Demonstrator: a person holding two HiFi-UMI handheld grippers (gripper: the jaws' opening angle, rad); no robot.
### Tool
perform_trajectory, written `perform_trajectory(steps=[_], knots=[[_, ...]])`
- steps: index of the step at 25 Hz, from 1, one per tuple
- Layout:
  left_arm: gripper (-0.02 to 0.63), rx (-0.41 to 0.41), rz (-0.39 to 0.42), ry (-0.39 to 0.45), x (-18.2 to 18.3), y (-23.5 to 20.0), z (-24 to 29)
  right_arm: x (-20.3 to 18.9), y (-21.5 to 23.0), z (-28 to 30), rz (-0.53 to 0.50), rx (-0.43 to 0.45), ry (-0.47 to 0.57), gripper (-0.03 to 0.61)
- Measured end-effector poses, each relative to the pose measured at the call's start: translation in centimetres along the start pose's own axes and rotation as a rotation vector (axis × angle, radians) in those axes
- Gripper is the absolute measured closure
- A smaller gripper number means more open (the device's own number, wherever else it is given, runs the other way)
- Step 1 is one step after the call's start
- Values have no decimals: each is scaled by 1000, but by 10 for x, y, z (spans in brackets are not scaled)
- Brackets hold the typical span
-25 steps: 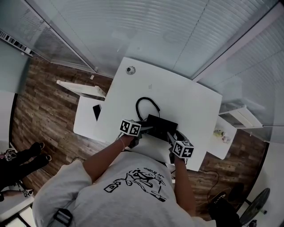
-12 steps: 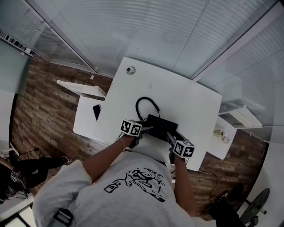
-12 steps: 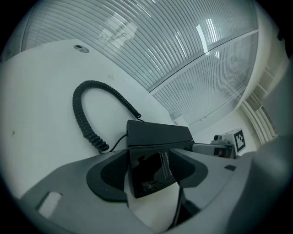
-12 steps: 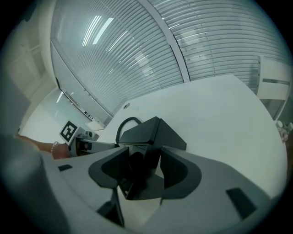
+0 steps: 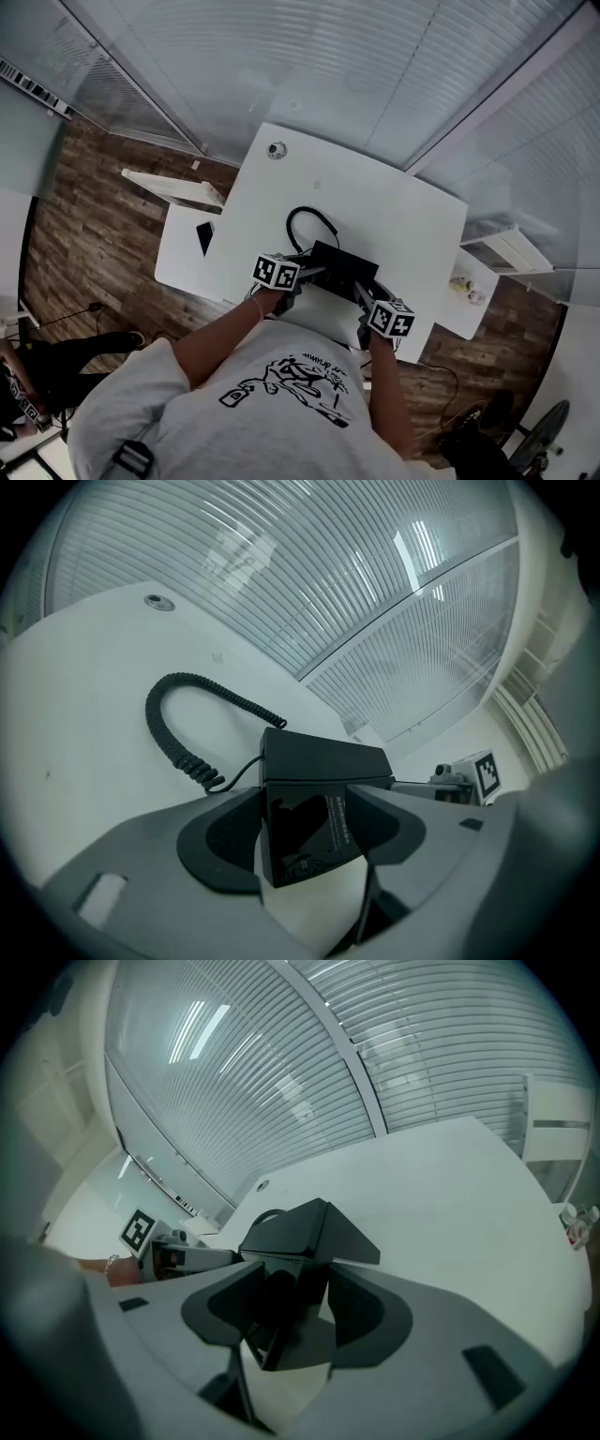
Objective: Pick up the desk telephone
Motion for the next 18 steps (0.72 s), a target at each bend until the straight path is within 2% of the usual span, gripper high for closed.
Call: perform_trajectory(steps=[11, 18], knots=[[341, 30, 28, 68, 20, 34, -18, 21, -10, -27, 18, 33, 73, 373], [341, 38, 60, 54, 29, 56, -31, 36, -22, -46, 4, 54, 93, 373]])
Point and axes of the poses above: the fingertips, and each gripper's own axes: z forward along the fingers, y to its right, x out of its top, the point moved 7 cm from there along -z, backward along the fingers, and after that the axes turned 9 degrees about -x, right-handed, at the moved point
